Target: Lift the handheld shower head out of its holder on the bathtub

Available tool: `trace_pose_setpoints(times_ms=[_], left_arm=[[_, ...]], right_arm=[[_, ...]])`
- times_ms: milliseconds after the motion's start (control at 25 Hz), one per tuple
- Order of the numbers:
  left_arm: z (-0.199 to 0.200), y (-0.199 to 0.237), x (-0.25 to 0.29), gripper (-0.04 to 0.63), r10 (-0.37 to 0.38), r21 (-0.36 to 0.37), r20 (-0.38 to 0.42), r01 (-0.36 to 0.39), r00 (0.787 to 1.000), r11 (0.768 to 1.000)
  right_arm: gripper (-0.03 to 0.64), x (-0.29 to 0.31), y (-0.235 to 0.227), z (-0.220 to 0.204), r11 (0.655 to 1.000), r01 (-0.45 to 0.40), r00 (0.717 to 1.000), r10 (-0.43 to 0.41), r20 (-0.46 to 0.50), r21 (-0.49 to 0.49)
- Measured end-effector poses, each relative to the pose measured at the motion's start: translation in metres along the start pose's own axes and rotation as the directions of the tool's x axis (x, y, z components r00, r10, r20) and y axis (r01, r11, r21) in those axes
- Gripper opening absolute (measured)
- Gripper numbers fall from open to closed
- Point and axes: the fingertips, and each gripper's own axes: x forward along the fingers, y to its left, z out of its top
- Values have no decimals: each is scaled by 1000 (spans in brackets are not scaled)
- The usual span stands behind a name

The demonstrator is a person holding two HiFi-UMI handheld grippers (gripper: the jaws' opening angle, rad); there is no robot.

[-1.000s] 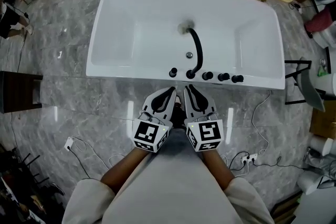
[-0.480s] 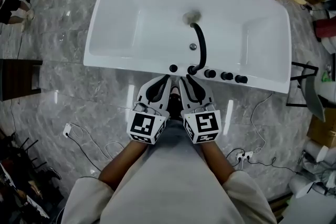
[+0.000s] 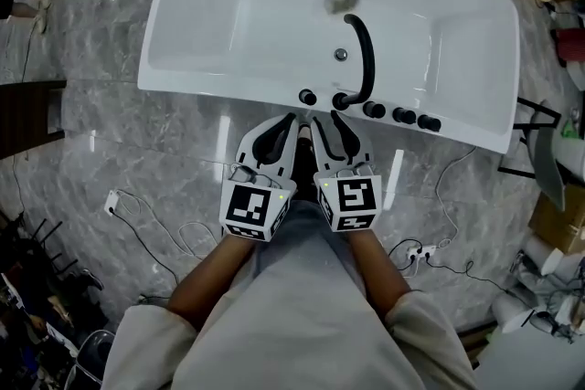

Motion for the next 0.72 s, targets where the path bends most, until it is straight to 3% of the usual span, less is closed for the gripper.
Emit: trace_pose_setpoints(times_ms=[360, 560, 720], left_arm=[[-22, -1, 6, 4, 12, -40, -39, -14, 999, 999], [-37, -14, 8, 5, -33, -27, -69, 31, 997, 999], [-50, -14, 6, 5, -30, -55, -94, 25, 995, 998]], right_arm=[[183, 33, -10, -40, 1000, 0, 997, 1, -80, 13], [222, 48, -11, -62, 1000, -11, 994, 12, -105, 18], [230, 60, -9, -77, 999, -32, 993, 35, -109, 24]])
